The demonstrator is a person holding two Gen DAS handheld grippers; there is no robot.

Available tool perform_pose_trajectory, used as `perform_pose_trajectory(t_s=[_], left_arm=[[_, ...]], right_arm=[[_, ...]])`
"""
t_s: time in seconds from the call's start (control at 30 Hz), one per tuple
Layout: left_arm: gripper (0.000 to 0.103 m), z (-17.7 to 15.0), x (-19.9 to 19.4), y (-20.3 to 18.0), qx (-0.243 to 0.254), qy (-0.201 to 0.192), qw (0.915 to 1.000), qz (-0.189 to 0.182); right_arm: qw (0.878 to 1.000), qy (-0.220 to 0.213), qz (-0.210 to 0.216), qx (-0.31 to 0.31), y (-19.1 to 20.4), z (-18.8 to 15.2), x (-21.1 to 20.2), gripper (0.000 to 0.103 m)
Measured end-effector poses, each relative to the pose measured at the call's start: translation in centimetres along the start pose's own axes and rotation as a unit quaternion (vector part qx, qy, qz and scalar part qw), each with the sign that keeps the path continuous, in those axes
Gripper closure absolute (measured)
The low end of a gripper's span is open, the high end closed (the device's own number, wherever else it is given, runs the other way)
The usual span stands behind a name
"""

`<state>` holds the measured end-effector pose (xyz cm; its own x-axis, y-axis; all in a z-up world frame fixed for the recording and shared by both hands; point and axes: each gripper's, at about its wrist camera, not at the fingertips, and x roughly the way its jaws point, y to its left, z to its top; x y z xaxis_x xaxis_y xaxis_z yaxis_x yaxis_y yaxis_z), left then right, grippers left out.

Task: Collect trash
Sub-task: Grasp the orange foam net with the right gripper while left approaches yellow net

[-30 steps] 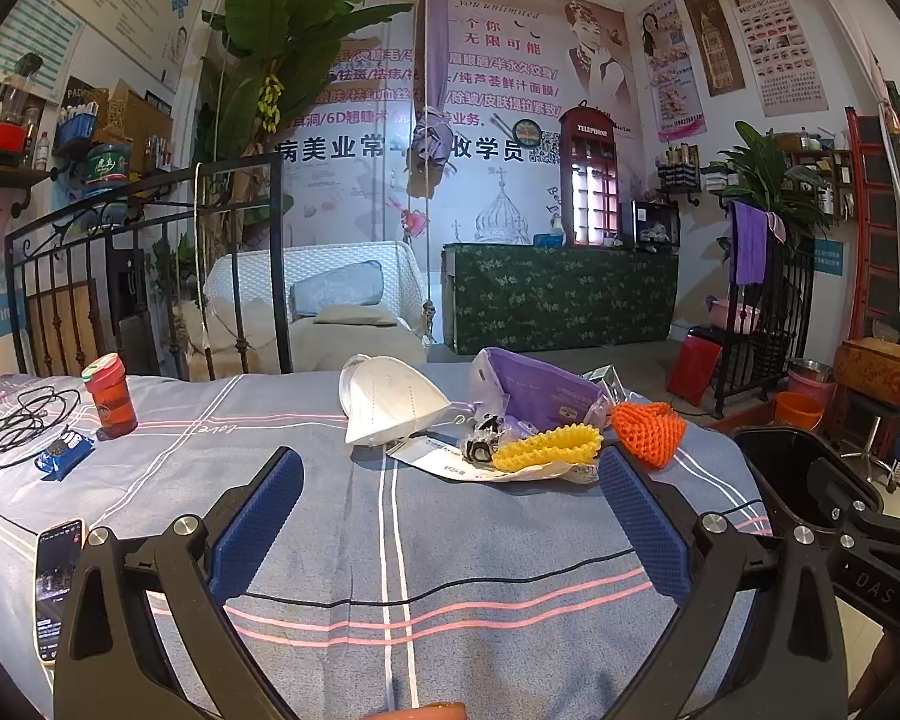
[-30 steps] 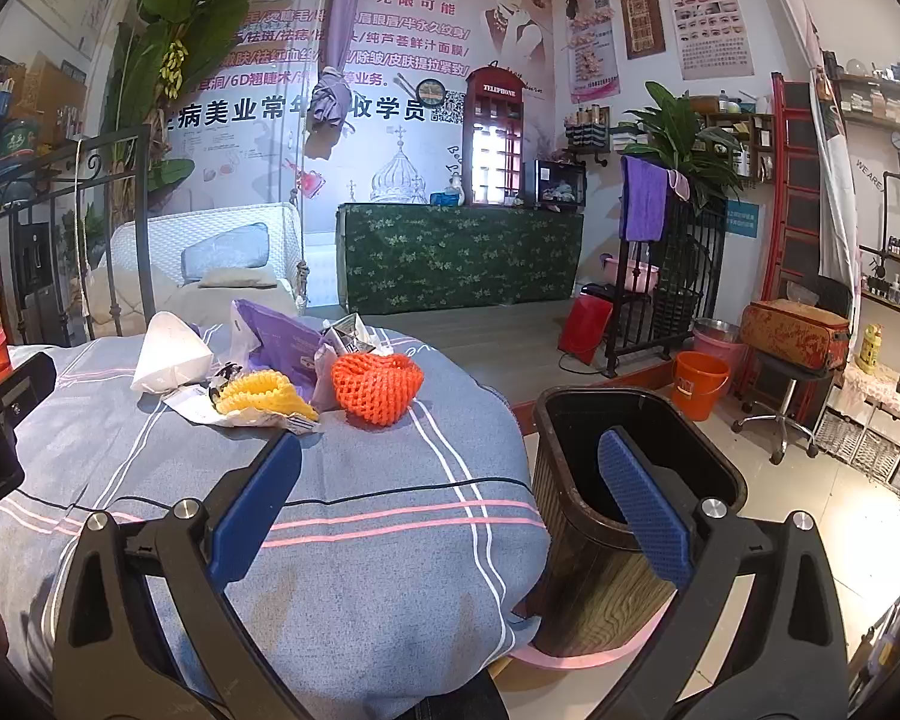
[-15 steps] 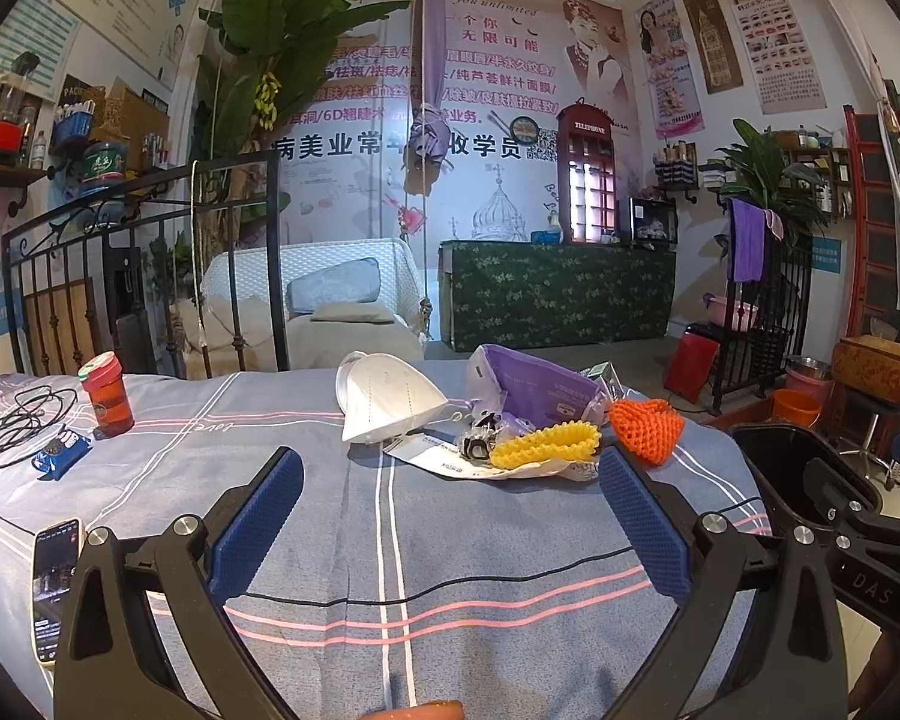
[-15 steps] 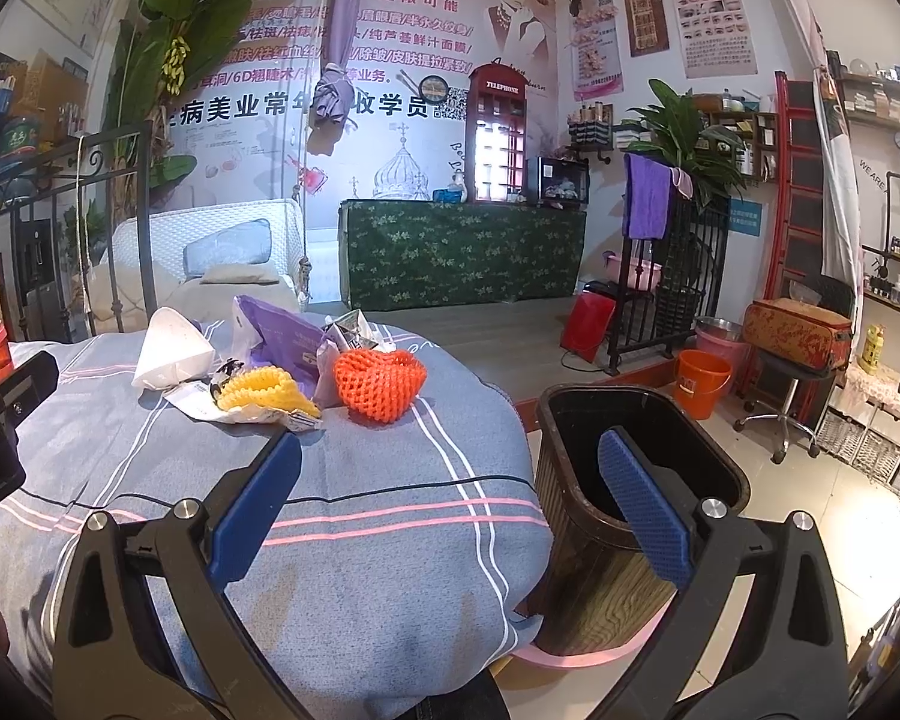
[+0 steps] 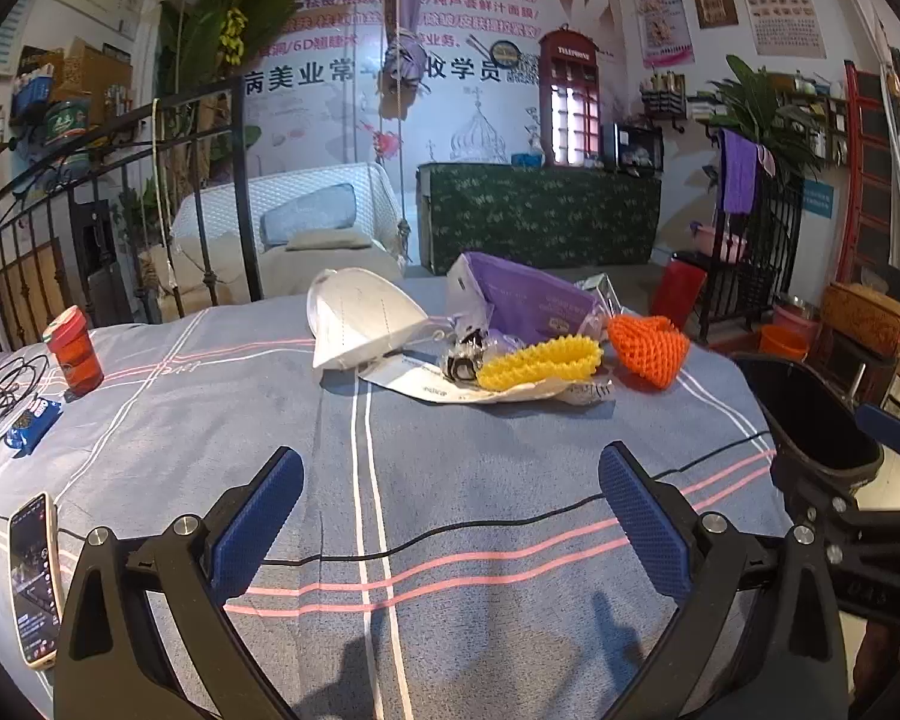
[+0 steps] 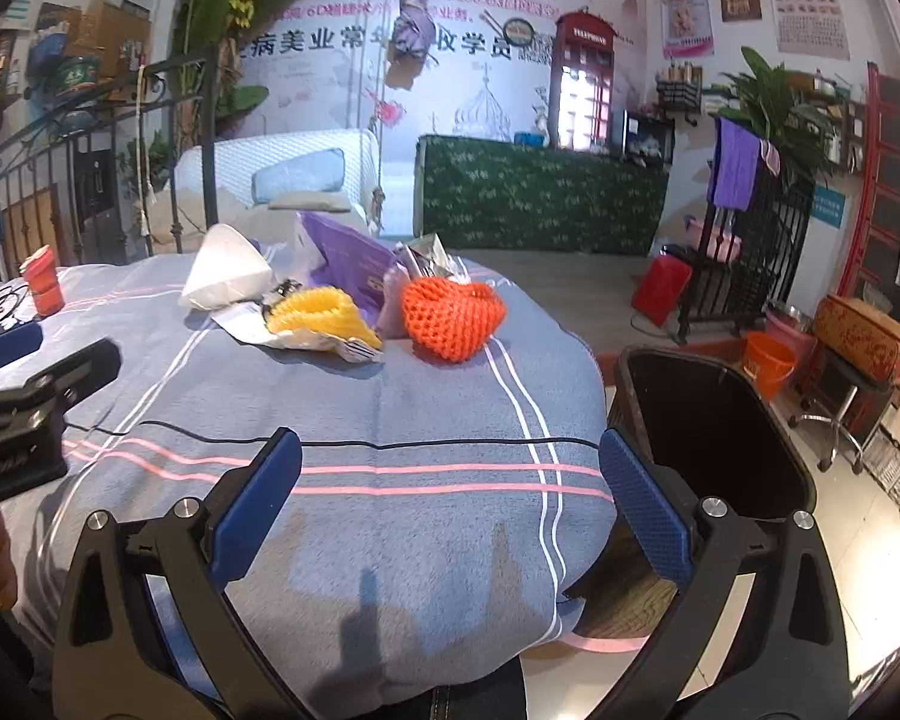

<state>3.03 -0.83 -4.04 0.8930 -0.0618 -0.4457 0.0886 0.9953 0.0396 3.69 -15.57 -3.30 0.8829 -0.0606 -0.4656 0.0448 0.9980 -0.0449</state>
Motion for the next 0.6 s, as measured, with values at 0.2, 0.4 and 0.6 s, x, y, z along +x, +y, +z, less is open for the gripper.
perform_pose_trajectory(t_s=[0.2,0.4,0.6], left_arm=[[0.006,0.1,1.8,0.8,-0.002,0.055,0.9984,-0.017],[0.006,0.3,3.5,1.1,-0.002,0.098,0.9948,-0.026],[0.006,0.8,5.2,1.4,0.007,0.130,0.9905,-0.044]], right_arm=[[0.999,0.043,0.024,0.009,-0.8,1.4,4.0,0.005],[0.996,0.084,0.030,-0.001,-1.3,3.2,8.2,0.005],[0.992,0.113,0.048,-0.026,-0.8,5.4,12.7,0.005]])
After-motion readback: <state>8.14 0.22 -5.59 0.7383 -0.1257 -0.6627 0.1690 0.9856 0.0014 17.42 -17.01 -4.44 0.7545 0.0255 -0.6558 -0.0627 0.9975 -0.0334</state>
